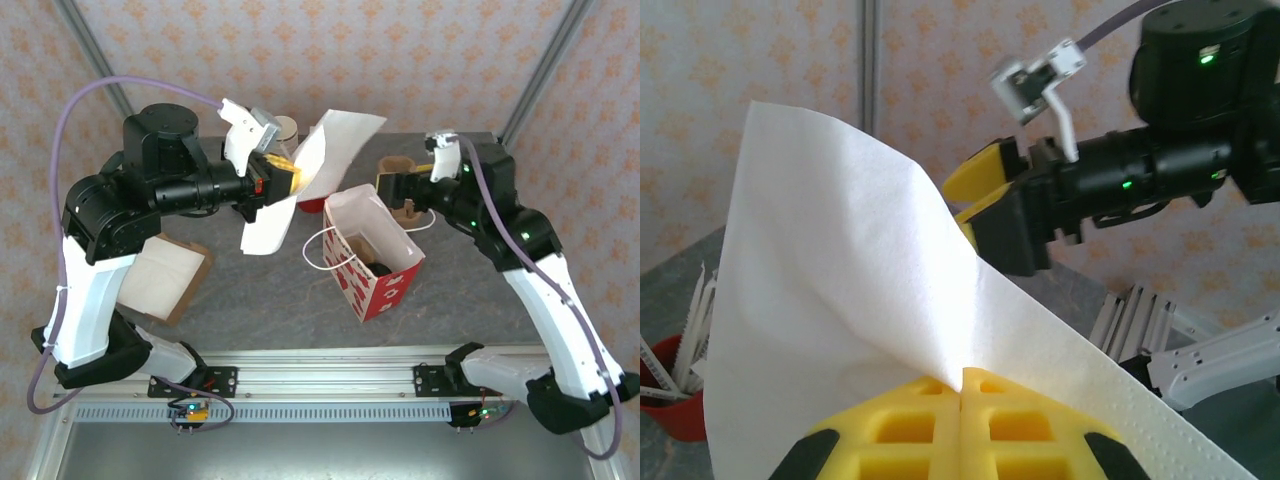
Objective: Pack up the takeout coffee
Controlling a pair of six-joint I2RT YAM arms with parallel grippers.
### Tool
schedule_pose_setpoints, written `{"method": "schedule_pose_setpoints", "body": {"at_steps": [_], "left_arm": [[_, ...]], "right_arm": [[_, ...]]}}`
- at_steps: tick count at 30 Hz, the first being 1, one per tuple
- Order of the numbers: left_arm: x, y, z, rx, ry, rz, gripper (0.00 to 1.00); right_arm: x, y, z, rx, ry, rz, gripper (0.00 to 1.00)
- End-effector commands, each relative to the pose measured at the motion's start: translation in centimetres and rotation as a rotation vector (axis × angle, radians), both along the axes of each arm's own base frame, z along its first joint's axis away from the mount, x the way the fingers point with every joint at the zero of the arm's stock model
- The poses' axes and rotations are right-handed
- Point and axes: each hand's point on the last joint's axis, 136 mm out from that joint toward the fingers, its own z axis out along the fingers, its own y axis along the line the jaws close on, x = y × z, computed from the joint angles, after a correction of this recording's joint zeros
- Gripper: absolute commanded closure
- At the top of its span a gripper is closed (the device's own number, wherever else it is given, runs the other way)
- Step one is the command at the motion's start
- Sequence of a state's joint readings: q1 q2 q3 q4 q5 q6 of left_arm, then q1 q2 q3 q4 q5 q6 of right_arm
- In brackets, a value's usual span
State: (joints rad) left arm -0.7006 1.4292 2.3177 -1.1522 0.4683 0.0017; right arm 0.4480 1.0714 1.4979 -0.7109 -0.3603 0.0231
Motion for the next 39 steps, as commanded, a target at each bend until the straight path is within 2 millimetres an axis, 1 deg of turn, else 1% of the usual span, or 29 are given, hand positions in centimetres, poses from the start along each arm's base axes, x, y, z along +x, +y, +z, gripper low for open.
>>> {"method": "schedule_pose_setpoints", "body": {"at_steps": [1, 3, 5, 7, 10, 13, 15, 19, 23, 28, 31, 33, 36, 39], "left_arm": [[-1.2, 0.1, 0.6, 0.038, -0.089, -0.068, 1.00], [-1.3, 0.0, 0.7, 0.046, -0.101, -0.081, 1.00], [-1.7, -0.2, 0.8, 0.052, -0.120, -0.113, 1.00], [-2.1, -0.5, 1.0, 0.048, -0.136, -0.148, 1.00], [-2.9, -0.6, 2.0, 0.024, -0.182, -0.190, 1.00], [-3.9, -1.1, 2.9, -0.006, -0.218, -0.258, 1.00], [-4.7, -1.5, 3.1, -0.016, -0.228, -0.315, 1.00], [-4.3, -2.6, 2.2, 0.003, -0.221, -0.362, 1.00], [-3.7, -3.8, 1.9, 0.021, -0.244, -0.407, 1.00], [-3.5, -4.7, 1.8, 0.055, -0.293, -0.472, 1.00], [-3.5, -5.7, 0.8, 0.071, -0.293, -0.535, 1.00], [-3.1, -6.6, -0.4, 0.100, -0.288, -0.567, 1.00], [-2.8, -8.0, -3.3, 0.178, -0.267, -0.623, 1.00], [-2.2, -9.5, -5.5, 0.250, -0.271, -0.653, 1.00]], "right_arm": [[-0.8, 0.1, 1.9, -0.043, -0.133, 0.058, 0.08], [-1.0, -0.5, 2.8, -0.069, -0.189, 0.044, 0.08], [-1.0, -0.6, 3.3, -0.091, -0.224, 0.051, 0.06], [-0.8, -0.5, 3.6, -0.099, -0.232, 0.051, 0.06], [0.2, -0.6, 3.7, -0.087, -0.212, 0.015, 0.06], [1.6, -2.8, 3.6, -0.092, -0.178, -0.148, 0.05], [2.4, -5.0, 3.5, -0.117, -0.145, -0.279, 0.04], [2.9, -8.2, 3.3, -0.125, -0.097, -0.439, 0.03], [3.8, -11.4, 2.2, -0.152, -0.032, -0.575, 0.03], [4.5, -12.7, 0.9, -0.159, 0.024, -0.609, 0.03], [4.8, -12.8, 0.2, -0.158, 0.043, -0.609, 0.03], [4.9, -12.8, 0.0, -0.160, 0.048, -0.610, 0.03], [4.9, -13.0, 0.0, -0.168, 0.050, -0.619, 0.03], [4.9, -13.3, 0.1, -0.177, 0.046, -0.633, 0.03]]}}
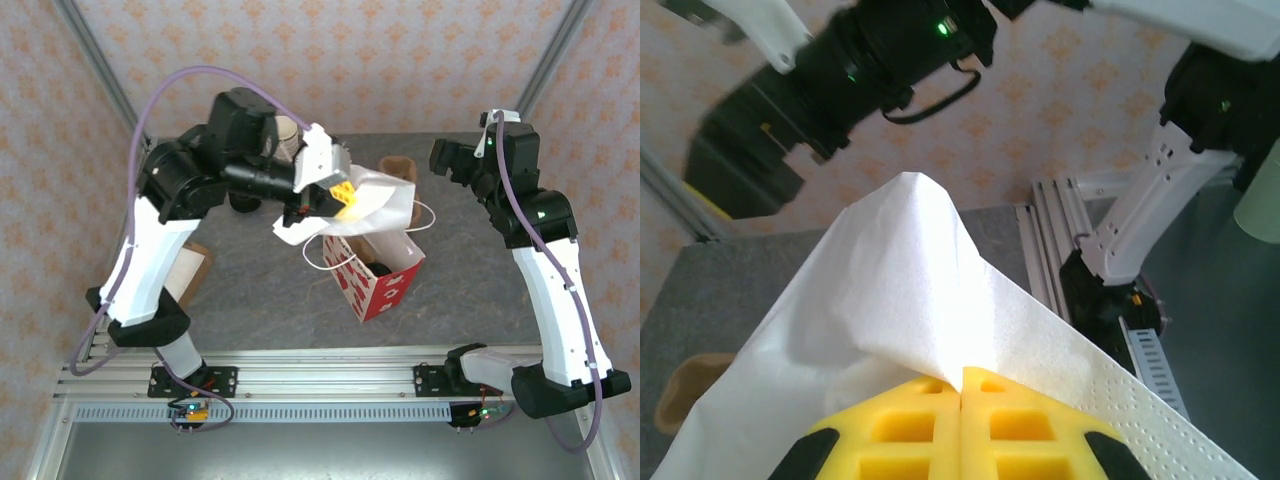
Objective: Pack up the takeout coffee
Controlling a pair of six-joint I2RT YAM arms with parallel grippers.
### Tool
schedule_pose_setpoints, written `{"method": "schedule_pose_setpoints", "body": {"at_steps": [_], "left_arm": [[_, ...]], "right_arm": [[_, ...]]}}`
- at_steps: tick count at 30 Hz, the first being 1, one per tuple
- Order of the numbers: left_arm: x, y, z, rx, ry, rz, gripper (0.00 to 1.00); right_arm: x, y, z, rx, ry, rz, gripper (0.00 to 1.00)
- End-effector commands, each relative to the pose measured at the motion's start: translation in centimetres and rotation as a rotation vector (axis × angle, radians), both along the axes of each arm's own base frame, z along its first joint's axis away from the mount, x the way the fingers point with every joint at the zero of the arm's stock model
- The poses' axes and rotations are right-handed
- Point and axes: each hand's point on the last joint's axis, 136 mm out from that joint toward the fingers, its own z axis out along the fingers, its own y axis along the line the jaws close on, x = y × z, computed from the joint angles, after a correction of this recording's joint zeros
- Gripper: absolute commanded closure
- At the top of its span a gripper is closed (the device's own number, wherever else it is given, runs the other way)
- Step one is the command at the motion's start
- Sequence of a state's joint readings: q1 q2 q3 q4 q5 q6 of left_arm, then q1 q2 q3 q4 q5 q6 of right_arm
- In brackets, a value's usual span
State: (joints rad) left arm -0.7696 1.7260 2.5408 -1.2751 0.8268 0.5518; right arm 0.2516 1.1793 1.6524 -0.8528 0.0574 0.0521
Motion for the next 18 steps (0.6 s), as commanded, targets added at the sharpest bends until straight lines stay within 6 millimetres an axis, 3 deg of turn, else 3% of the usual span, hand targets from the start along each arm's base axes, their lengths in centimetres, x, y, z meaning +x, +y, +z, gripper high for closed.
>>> {"method": "schedule_pose_setpoints", "body": {"at_steps": [1, 6, 13, 18], "left_arm": [[-0.3, -1.1, -2.4, 0.087, -0.052, -0.067, 1.00], [0.5, -2.5, -5.1, 0.176, -0.110, -0.099, 1.00], [1.1, -3.5, -4.4, 0.147, -0.213, -0.120, 1.00], [3.0, -4.1, -7.0, 0.227, -0.228, -0.091, 1.00]], "right_arm": [[-0.2, -1.1, 0.0, -0.014, 0.006, -0.050, 0.03], [-0.3, -1.4, -0.1, -0.021, 0.011, -0.057, 0.03], [-0.3, -1.2, -0.4, -0.015, 0.021, -0.044, 0.03], [-0.2, -1.1, -0.7, -0.014, 0.026, -0.042, 0.03]]}}
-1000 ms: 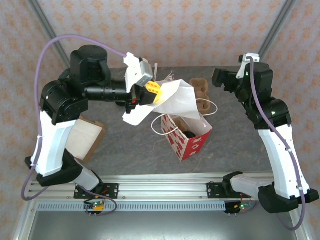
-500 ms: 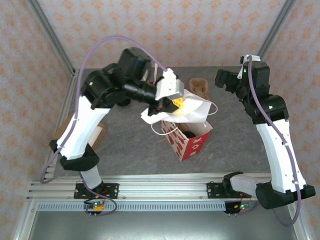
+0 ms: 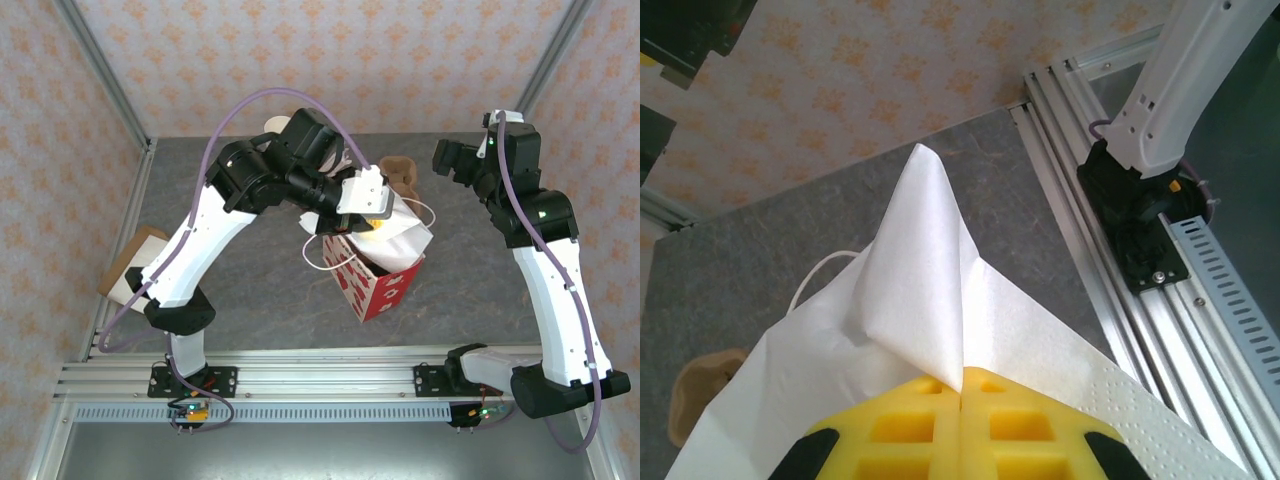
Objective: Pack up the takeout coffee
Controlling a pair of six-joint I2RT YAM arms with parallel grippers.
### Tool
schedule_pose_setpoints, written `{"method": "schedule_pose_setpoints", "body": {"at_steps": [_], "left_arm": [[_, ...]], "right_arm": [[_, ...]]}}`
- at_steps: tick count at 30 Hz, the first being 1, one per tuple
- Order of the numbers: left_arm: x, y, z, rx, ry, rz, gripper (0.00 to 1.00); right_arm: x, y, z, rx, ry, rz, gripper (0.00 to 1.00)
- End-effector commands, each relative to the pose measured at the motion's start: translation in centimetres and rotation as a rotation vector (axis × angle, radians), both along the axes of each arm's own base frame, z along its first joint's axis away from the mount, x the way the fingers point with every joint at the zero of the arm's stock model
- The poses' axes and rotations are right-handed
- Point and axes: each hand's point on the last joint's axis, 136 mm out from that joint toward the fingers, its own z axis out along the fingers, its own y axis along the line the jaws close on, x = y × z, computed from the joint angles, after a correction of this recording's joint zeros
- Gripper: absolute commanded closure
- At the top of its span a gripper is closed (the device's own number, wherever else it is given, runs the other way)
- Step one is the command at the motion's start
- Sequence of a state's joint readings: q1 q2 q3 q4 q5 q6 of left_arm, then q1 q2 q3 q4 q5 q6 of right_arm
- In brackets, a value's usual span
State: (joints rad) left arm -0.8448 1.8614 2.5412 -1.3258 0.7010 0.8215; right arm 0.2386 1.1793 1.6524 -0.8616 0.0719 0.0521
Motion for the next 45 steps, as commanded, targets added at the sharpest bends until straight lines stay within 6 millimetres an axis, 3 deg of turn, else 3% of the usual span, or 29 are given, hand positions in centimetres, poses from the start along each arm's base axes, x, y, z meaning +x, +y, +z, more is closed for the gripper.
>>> {"method": "schedule_pose_setpoints", "body": {"at_steps": [1, 7, 12, 18, 24, 28, 31, 33, 39, 45], "left_arm": [[1.4, -0.6, -0.8, 0.023, -0.066, 0.025, 1.00], [3.8, -3.4, -0.8, -0.083, 0.006, 0.135, 0.99], [5.0, -4.5, -3.5, -0.043, 0.060, 0.198, 0.92], [5.3, -5.2, -6.5, 0.002, 0.077, 0.234, 0.64], [5.0, -4.3, -5.6, -0.009, 0.096, 0.276, 0.45], [3.7, -3.5, -4.2, -0.043, 0.127, 0.268, 0.26], [2.9, -2.9, -3.7, -0.058, 0.149, 0.267, 0.19], [2.6, -2.6, -3.6, -0.068, 0.160, 0.270, 0.16], [2.6, -1.5, -4.0, -0.080, 0.165, 0.318, 0.15], [2.3, 0.7, -3.6, -0.105, 0.156, 0.393, 0.15]], "right_arm": [[-0.1, -0.3, -0.6, -0.005, 0.022, -0.013, 0.03], [-0.1, -0.2, -1.3, -0.001, 0.039, -0.005, 0.03], [-0.4, -0.4, -1.3, -0.013, 0.037, -0.014, 0.03], [-0.6, -0.2, -1.5, -0.004, 0.045, -0.003, 0.03], [-1.8, 0.2, -1.3, 0.039, 0.045, 0.021, 0.03], [-3.6, 2.1, -2.1, 0.123, 0.104, 0.119, 0.03], [-5.5, 3.9, -2.0, 0.205, 0.126, 0.216, 0.03], [-6.7, 4.9, -1.9, 0.252, 0.141, 0.273, 0.03], [-9.1, 7.9, -4.3, 0.334, 0.235, 0.446, 0.06], [-9.2, 9.0, -6.7, 0.281, 0.332, 0.488, 0.11]]}}
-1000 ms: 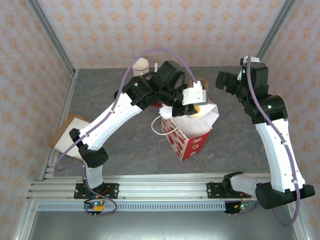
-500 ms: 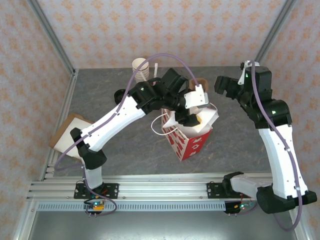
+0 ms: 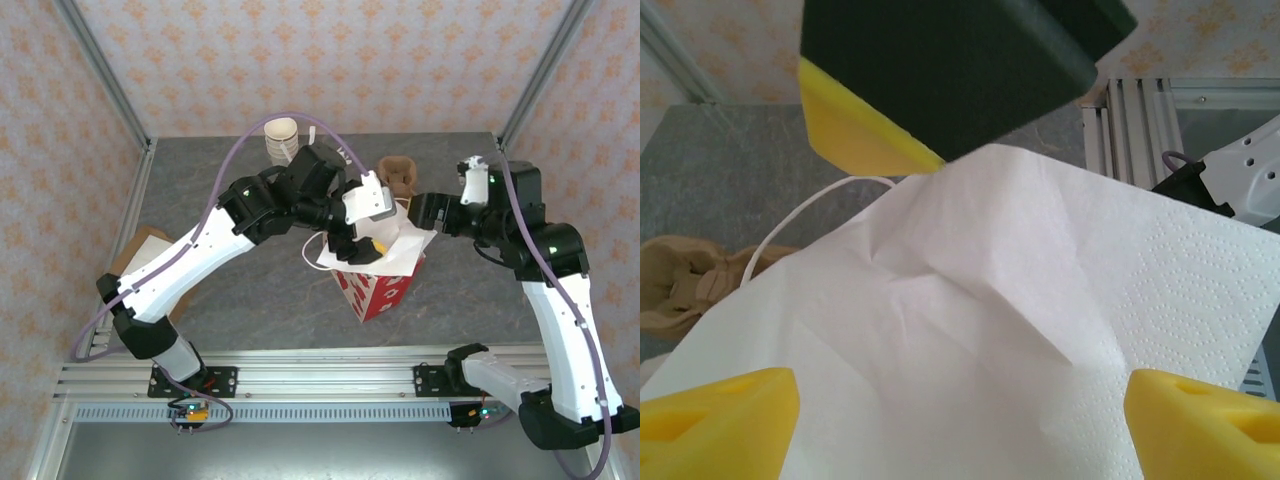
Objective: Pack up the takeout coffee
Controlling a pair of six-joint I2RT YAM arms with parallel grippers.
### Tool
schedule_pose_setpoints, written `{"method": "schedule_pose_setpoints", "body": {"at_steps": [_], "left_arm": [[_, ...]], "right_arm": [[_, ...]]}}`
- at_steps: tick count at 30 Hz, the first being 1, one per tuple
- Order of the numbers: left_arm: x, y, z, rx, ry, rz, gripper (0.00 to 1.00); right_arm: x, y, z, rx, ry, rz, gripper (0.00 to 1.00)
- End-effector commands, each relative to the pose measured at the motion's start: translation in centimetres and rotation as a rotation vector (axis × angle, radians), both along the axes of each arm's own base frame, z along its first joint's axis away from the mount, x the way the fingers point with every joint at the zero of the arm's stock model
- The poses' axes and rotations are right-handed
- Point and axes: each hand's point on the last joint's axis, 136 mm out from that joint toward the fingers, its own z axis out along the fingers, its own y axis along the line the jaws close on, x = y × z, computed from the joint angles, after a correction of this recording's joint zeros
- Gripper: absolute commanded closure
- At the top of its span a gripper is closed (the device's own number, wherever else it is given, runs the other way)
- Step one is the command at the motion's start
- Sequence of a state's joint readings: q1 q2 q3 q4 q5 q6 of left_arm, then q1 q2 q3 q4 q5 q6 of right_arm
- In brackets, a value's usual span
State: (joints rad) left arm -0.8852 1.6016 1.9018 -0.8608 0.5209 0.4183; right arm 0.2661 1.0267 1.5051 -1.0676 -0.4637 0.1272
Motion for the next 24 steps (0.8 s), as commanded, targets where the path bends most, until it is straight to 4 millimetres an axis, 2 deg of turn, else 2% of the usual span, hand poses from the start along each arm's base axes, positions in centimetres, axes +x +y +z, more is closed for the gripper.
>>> {"method": "schedule_pose_setpoints", "body": {"at_steps": [1, 3, 8, 11, 16, 19, 20, 21, 22, 23, 24], "left_arm": [[0.5, 1.6, 1.8, -0.057, -0.040, 0.087, 0.15], [0.4, 2.3, 1.9, -0.067, -0.044, 0.112, 0.15], [0.6, 3.8, 2.1, -0.077, -0.067, 0.180, 0.15], [0.6, 4.4, 2.4, -0.086, -0.081, 0.198, 0.15], [0.8, 5.3, 2.6, -0.084, -0.098, 0.232, 0.15], [0.8, 5.8, 2.7, -0.095, -0.100, 0.249, 0.15], [0.8, 5.9, 2.6, -0.095, -0.098, 0.253, 0.15], [0.8, 6.0, 2.6, -0.100, -0.098, 0.258, 0.16], [0.9, 6.1, 2.4, -0.098, -0.095, 0.264, 0.16], [0.9, 6.2, 2.4, -0.101, -0.095, 0.268, 0.16], [1.0, 6.3, 2.2, -0.099, -0.090, 0.274, 0.16]], "right_arm": [[-0.6, 1.1, -1.4, -0.039, 0.052, 0.068, 0.12], [-0.6, 1.5, -2.1, -0.070, 0.081, 0.084, 0.13], [-1.0, 1.7, -4.3, -0.108, 0.156, 0.096, 0.25], [-1.0, 1.7, -4.9, -0.120, 0.169, 0.098, 0.44], [-1.0, 2.1, -4.3, -0.100, 0.153, 0.102, 0.79], [-1.0, 1.9, -3.9, -0.103, 0.141, 0.097, 0.95], [-1.0, 1.9, -3.7, -0.098, 0.135, 0.097, 0.98], [-1.0, 1.9, -3.5, -0.093, 0.126, 0.096, 0.97], [-1.0, 1.8, -3.4, -0.094, 0.121, 0.087, 0.89], [-0.9, 1.5, -3.5, -0.103, 0.118, 0.074, 0.80], [-0.8, 1.1, -3.5, -0.115, 0.113, 0.049, 0.67]]}}
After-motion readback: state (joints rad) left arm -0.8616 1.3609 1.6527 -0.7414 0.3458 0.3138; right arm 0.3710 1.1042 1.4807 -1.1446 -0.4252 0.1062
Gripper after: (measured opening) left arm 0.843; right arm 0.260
